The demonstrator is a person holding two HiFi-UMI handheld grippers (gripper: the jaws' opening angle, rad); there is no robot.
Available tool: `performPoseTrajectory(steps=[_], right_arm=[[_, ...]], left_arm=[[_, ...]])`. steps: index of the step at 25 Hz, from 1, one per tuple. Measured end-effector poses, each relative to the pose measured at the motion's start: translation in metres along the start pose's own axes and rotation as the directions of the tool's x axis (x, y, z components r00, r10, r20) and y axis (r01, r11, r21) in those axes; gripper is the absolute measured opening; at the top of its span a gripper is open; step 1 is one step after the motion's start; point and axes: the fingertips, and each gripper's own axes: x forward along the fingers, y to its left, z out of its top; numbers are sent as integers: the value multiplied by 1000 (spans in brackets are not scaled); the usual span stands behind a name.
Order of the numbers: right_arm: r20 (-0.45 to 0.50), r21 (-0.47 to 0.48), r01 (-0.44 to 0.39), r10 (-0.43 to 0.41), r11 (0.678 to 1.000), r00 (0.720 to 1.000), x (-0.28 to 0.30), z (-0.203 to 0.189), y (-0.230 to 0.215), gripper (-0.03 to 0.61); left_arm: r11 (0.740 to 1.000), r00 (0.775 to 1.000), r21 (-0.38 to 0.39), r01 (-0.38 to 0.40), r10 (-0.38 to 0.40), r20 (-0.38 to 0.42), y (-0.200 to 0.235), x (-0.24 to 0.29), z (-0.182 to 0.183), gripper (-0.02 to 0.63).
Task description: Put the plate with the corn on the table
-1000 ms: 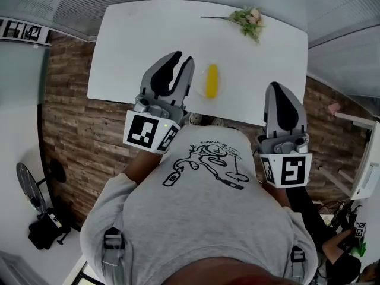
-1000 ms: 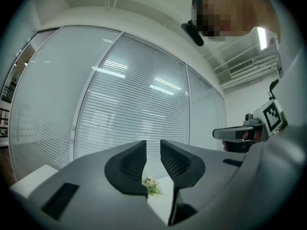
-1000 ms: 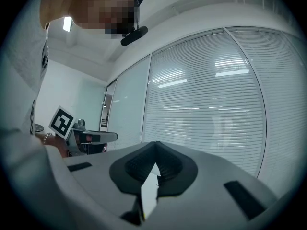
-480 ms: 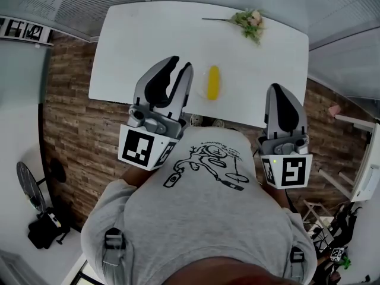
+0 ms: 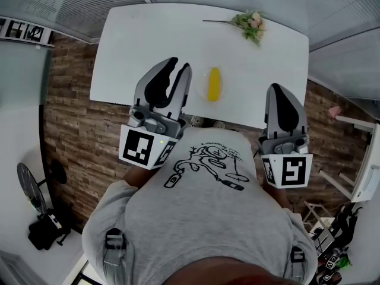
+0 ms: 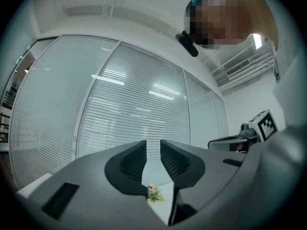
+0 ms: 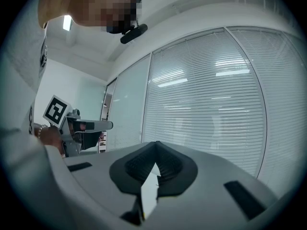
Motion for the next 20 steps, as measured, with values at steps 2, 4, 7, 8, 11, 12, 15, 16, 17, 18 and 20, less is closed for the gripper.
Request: performPoseTrajectory(steps=[2, 4, 7, 8, 11, 12, 15, 16, 17, 18, 20], right_arm=[[1, -1, 0, 0, 1000, 1000, 0, 0, 0, 6], [-1, -2, 0, 0, 1000, 1000, 1, -1, 0, 5], [0, -2, 2, -2, 1000, 1000, 2, -1, 0, 6], [0, -2, 2, -2, 1000, 1000, 2, -1, 0, 5], [0, -3, 2, -2, 1000, 1000, 3, -1, 2, 5], [-1, -3, 2, -2, 1000, 1000, 4, -1, 2, 6], [-1, -3, 0, 0, 1000, 1000, 5, -1, 2, 5], [-1, -3, 0, 0, 1000, 1000, 6, -1, 2, 5], [-1, -4, 0, 0, 1000, 1000, 6, 0, 2, 5], [-1, -5, 1, -1, 1000, 1000, 5, 0, 2, 6], [-3, -7, 2, -3, 1000, 1000, 5, 1, 2, 5]], left_arm=[[1000, 1000, -18, -3, 3, -1, 2, 0, -2, 100], [1000, 1000, -25, -4, 4, -4, 4, 0, -4, 100], [1000, 1000, -31, -2, 1, -6, 5, 1, -6, 100], [999, 1000, -37, 0, 0, -4, 5, 0, -6, 100], [999, 1000, -49, 0, 0, -2, 7, -1, -5, 100], [999, 1000, -48, -1, 1, -4, 8, -1, -6, 100], [999, 1000, -46, -6, 5, -6, 10, -1, -6, 100], [999, 1000, -45, -6, 6, -5, 11, -1, -5, 100], [999, 1000, -44, -7, 7, -4, 11, -1, -5, 100], [999, 1000, -44, -7, 7, -2, 11, -1, -4, 100], [999, 1000, -45, -7, 7, -1, 11, -1, -3, 100]])
